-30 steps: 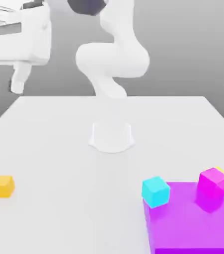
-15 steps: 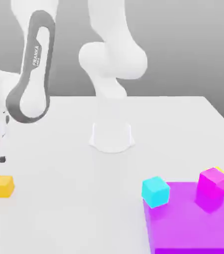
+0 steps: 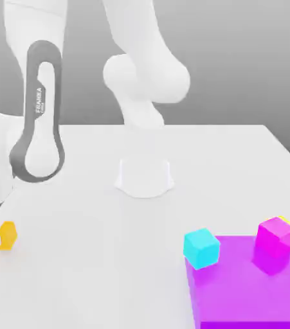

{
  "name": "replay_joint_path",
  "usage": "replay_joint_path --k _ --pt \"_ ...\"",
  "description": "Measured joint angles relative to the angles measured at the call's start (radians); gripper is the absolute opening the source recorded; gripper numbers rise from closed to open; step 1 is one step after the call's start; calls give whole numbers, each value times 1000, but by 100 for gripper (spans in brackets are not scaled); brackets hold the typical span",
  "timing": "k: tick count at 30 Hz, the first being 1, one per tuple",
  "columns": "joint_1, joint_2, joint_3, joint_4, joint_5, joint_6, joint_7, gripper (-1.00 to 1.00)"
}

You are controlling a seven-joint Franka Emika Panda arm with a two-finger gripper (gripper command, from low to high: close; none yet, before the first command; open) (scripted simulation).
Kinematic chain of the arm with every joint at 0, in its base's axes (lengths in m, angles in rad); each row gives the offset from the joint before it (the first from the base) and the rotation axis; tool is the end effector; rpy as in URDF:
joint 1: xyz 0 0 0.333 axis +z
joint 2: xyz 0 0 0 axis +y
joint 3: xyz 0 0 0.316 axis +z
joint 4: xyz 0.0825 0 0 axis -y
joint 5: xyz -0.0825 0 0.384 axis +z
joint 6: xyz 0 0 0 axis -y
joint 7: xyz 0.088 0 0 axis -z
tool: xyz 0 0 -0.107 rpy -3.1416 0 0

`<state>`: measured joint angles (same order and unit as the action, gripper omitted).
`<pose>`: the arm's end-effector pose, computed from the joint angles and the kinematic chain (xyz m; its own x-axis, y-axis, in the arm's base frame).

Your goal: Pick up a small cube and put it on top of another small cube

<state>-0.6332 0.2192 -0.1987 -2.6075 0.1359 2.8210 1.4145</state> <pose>0.2841 -0.3287 0.1785 -0.7173 -0.6967 0.0003 -0.6967 0.7173 -0.0012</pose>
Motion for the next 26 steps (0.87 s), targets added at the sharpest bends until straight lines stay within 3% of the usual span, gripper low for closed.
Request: replay_joint_path --k 4,11,17,22,23,26 --pt "103 -125 85 -20 -39 -94 77 -100" --pt "431 -317 249 -49 -42 -245 197 -100" --pt "613 -451 436 -75 -32 -359 290 -100" --pt "630 -341 483 -103 -79 -228 342 -100" --pt "629 -311 486 -109 -88 -192 350 100" --pt "629 -311 486 -109 -88 -192 350 100"
